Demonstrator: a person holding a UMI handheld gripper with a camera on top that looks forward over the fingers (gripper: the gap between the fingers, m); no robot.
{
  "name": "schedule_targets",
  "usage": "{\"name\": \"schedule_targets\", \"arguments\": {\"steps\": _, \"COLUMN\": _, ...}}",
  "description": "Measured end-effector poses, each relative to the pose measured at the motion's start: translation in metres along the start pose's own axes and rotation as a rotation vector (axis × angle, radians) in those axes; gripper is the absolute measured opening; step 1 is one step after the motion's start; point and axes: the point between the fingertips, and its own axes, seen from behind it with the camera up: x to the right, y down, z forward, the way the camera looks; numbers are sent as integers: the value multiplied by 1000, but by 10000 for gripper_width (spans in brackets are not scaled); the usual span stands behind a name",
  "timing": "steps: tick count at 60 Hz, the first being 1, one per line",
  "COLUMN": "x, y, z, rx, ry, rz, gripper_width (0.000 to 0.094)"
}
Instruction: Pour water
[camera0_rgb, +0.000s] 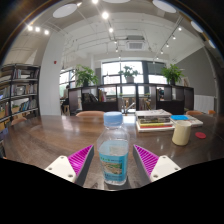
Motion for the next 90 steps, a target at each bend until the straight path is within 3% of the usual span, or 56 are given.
{"name": "schedule_targets", "arguments": {"steps": 6, "x": 3, "y": -5, "z": 10, "rx": 22, "ry": 17, "rz": 1, "gripper_width": 683}}
{"name": "schedule_targets", "arguments": {"steps": 10, "x": 4, "y": -7, "z": 12, "rx": 32, "ry": 30, "rz": 10, "gripper_width": 499}}
{"name": "schedule_targets", "arguments": {"steps": 15, "x": 4, "y": -6, "z": 11, "rx": 35, "ry": 23, "rz": 6, "gripper_width": 454}}
{"name": "schedule_targets", "arguments": {"steps": 26, "x": 5, "y": -7, "z": 10, "rx": 40, "ry": 18, "rz": 7, "gripper_width": 263}}
{"name": "schedule_targets", "arguments": {"steps": 42, "x": 12, "y": -10, "z": 13, "rx": 27, "ry": 3, "rz": 28, "gripper_width": 265}}
{"name": "schedule_targets", "arguments": {"steps": 50, "x": 52, "y": -41, "z": 23, "rx": 34, "ry": 22, "rz": 192, "gripper_width": 264}}
{"name": "schedule_targets", "arguments": {"steps": 74, "x": 175, "y": -149, "z": 55, "rx": 239, "ry": -126, "rz": 1186, "gripper_width": 264}}
{"name": "schedule_targets", "arguments": {"steps": 90, "x": 237, "y": -145, "z": 92, "rx": 380, "ry": -211, "rz": 1798, "gripper_width": 279}}
